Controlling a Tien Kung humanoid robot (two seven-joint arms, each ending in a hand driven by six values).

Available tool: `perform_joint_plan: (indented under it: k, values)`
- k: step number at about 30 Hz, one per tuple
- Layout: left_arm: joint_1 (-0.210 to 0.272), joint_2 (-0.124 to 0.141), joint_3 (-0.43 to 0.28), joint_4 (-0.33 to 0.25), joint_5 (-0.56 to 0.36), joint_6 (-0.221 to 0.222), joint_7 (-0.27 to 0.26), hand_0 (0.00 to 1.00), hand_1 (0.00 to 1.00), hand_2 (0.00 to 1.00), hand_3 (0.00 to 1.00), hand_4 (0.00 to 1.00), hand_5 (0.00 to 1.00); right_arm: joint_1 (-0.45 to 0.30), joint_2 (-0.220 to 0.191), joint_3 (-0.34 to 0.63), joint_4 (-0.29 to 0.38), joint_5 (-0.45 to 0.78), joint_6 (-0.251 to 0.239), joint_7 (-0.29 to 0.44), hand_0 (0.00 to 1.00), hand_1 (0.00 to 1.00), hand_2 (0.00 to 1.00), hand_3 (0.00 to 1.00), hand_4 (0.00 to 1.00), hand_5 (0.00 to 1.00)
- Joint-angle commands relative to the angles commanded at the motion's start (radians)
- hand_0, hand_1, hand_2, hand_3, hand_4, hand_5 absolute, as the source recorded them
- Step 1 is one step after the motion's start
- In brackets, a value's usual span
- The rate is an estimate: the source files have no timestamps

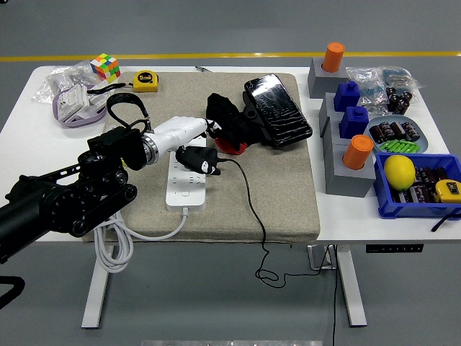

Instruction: Pull the plug out and thorw away

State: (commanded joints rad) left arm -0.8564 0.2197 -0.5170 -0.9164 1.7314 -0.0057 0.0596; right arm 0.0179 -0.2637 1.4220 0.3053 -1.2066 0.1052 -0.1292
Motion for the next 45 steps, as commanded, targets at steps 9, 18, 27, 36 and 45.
perform_joint_plan:
  k: [9,18,27,36,45]
  values:
    - [-0.019,-0.007,0.028,0.051,-0.009,0.004,0.006,0.535,0.604,0.610,0.757,0.927,0.237,0.002,-0.004,-0.005,0.001,0.003,-0.001,0.000,0.619,0.663,0.684,0.637,0.988,0.526]
    - [-0.022,-0.009,0.044,0.091,-0.025,0.003,0.011,0.533,0.605,0.598,0.741,0.917,0.213,-0.002,-0.004,-0.009,0.000,0.004,0.000,0.000,0.619,0.664,0.684,0.636,0.988,0.526]
    - [-0.024,-0.011,0.049,0.101,-0.046,0.021,0.001,0.379,0.454,0.476,0.533,0.728,0.002,-0.003,-0.003,-0.003,0.001,0.003,0.000,0.000,0.619,0.663,0.684,0.637,0.988,0.526]
    - [-0.031,-0.016,0.062,0.110,-0.067,0.016,0.009,0.310,0.381,0.427,0.529,0.699,0.002,-0.001,-0.002,-0.003,0.003,0.004,0.000,0.001,0.621,0.663,0.684,0.637,0.988,0.526]
    - [-0.036,-0.010,0.048,0.087,-0.054,0.050,-0.028,0.280,0.322,0.372,0.476,0.716,0.002,-0.002,-0.003,0.001,0.000,0.001,0.002,0.001,0.619,0.662,0.684,0.636,0.988,0.526]
